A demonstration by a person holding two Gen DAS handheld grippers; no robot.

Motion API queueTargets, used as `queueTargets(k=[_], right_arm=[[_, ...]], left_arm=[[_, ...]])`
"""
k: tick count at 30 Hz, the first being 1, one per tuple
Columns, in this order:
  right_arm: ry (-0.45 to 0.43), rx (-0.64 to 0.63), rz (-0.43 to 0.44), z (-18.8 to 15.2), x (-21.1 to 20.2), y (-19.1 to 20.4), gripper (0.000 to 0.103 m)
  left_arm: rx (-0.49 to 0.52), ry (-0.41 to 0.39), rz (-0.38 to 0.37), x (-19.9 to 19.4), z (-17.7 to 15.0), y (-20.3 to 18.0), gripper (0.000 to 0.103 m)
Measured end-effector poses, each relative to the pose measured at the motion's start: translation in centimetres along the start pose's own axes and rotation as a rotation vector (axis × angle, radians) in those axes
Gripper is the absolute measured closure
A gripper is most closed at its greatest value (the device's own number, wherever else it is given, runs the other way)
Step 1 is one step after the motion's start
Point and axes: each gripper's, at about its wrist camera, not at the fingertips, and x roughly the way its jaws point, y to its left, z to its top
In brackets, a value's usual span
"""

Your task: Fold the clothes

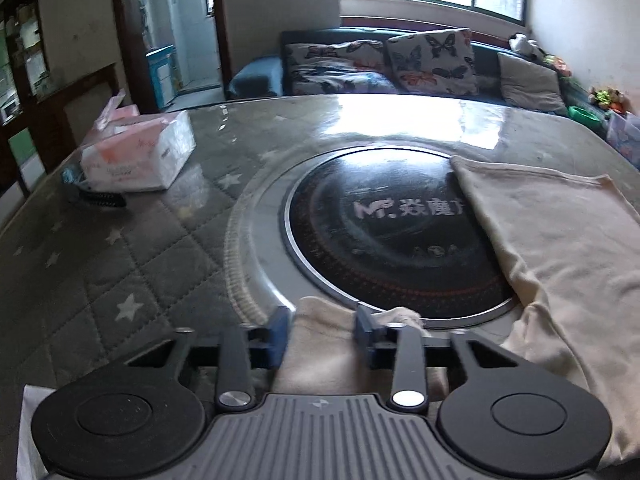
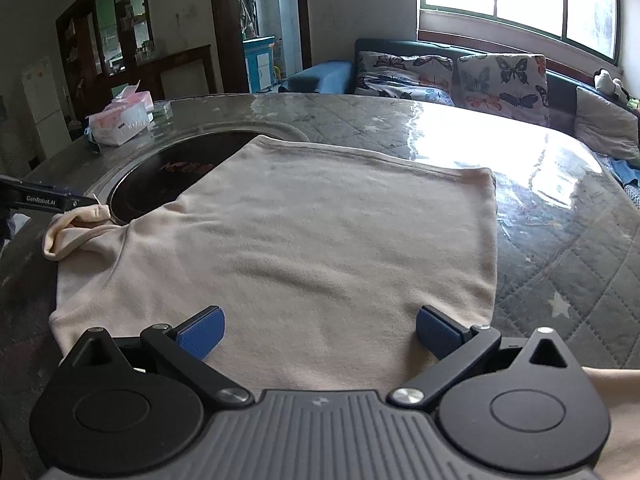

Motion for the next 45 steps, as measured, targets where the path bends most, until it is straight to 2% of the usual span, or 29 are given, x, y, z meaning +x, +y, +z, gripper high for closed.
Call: queueTargets(k=[2,5,8,12,15,22,24,27,29,31,34,35,40,45], right_arm=[[0.001,-0.007,-0.005,0.0,0.1,0.1,0.0],[0.002,-0.01,-0.01,-0.1,0.1,0.2,0.0],[0.0,-0.01,-0.011,-0.1,0.1,0.3,0.0],[-0.003,-0.017,-0.017,-0.2,0.1,0.4,0.0],[-0.003,-0.024,-0.023,-0.3,0.2,0.5,0.0],[0.013,-0.05,-0.019,-0.3,0.1,0.6,0.0],[0.019,-0.061,-0.012,-0.4,0.0,0.6,0.0],[0.022,-0.074,-0.008,-0.6,-0.2,0.7,0.0],[0.024,-0.076,-0.007,-0.6,-0.2,0.8,0.0],[0.027,-0.076,-0.009,-0.6,-0.2,0.8,0.0],[0.026,-0.076,-0.012,-0.6,-0.2,0.8,0.0],[0.025,-0.075,-0.013,-0.6,-0.2,0.8,0.0],[0.012,-0.071,-0.018,-0.8,-0.3,0.9,0.0],[-0.007,-0.071,-0.018,-1.1,-0.4,0.8,0.0]], left_arm=[[0.013,-0.009,-0.007,0.0,0.0,-0.3,0.088],[0.002,-0.042,0.029,-0.4,0.1,-0.2,0.093],[-0.071,-0.117,0.149,-1.6,0.3,0.7,0.093],[-0.23,-0.18,0.301,-2.4,0.2,3.0,0.093],[-0.293,-0.136,0.357,-1.6,-0.4,3.9,0.093],[-0.267,-0.1,0.401,-1.4,-0.9,4.3,0.093],[-0.259,-0.089,0.413,-1.4,-1.0,4.4,0.089],[-0.268,-0.056,0.414,-1.1,-1.3,4.8,0.074],[-0.27,-0.06,0.427,-1.5,-1.4,4.5,0.064],[-0.273,-0.078,0.4,-2.3,-1.1,4.0,0.06],[-0.26,-0.105,0.313,-3.8,-0.3,2.3,0.05],[-0.249,-0.11,0.26,-4.1,-0.1,1.5,0.047],[-0.174,-0.101,-0.053,-4.8,0.5,-3.4,0.046],[-0.082,-0.054,-0.261,-2.8,0.6,-8.7,0.045]])
